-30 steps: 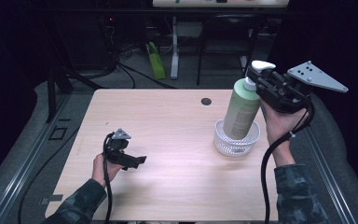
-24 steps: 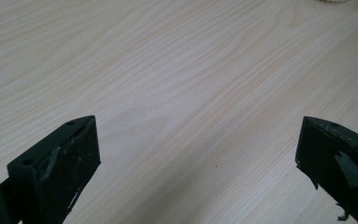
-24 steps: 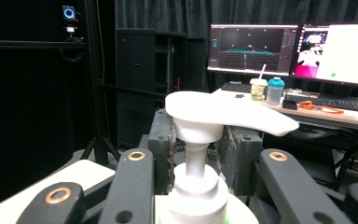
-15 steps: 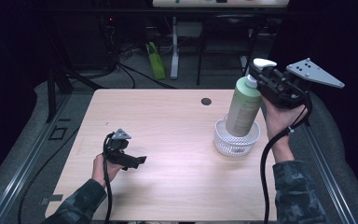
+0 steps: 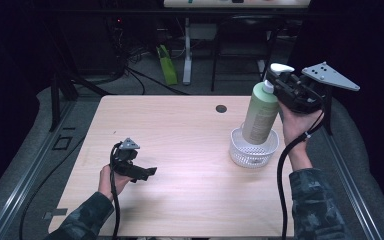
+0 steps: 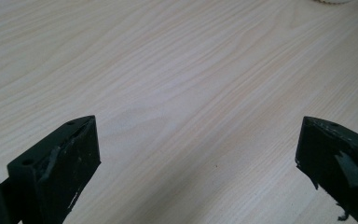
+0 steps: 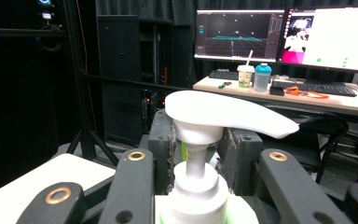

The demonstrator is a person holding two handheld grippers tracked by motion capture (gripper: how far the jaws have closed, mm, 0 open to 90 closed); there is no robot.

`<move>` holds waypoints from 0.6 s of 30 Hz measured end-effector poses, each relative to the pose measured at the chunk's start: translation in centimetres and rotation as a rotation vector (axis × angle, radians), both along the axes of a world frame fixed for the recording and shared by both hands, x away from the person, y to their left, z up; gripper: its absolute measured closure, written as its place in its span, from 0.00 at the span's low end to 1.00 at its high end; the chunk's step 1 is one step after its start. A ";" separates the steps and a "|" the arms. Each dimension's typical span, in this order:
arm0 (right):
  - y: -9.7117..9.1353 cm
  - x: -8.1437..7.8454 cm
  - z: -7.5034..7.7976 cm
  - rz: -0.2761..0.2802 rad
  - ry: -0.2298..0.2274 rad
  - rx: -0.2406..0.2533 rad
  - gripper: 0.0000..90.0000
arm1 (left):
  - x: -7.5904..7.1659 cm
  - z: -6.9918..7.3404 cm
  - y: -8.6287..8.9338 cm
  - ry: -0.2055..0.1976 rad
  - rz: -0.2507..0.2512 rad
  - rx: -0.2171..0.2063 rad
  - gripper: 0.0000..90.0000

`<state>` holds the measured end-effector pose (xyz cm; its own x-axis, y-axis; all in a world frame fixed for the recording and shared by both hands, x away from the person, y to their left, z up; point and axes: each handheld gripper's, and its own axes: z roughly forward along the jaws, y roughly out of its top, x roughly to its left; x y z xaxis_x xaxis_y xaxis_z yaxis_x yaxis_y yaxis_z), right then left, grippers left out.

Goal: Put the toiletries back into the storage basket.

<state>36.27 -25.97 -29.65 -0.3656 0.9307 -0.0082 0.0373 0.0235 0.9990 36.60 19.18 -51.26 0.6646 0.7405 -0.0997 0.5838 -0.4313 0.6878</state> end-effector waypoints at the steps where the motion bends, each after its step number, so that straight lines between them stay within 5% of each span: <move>1: 0.0 0.0 0.0 0.000 0.000 0.000 0.75 | 0.0 0.0 0.0 0.000 0.000 0.000 0.00; 18: -1.0 1.5 -2.8 -0.031 0.053 0.011 0.75 | 0.0 0.1 0.3 0.001 0.005 -0.007 0.00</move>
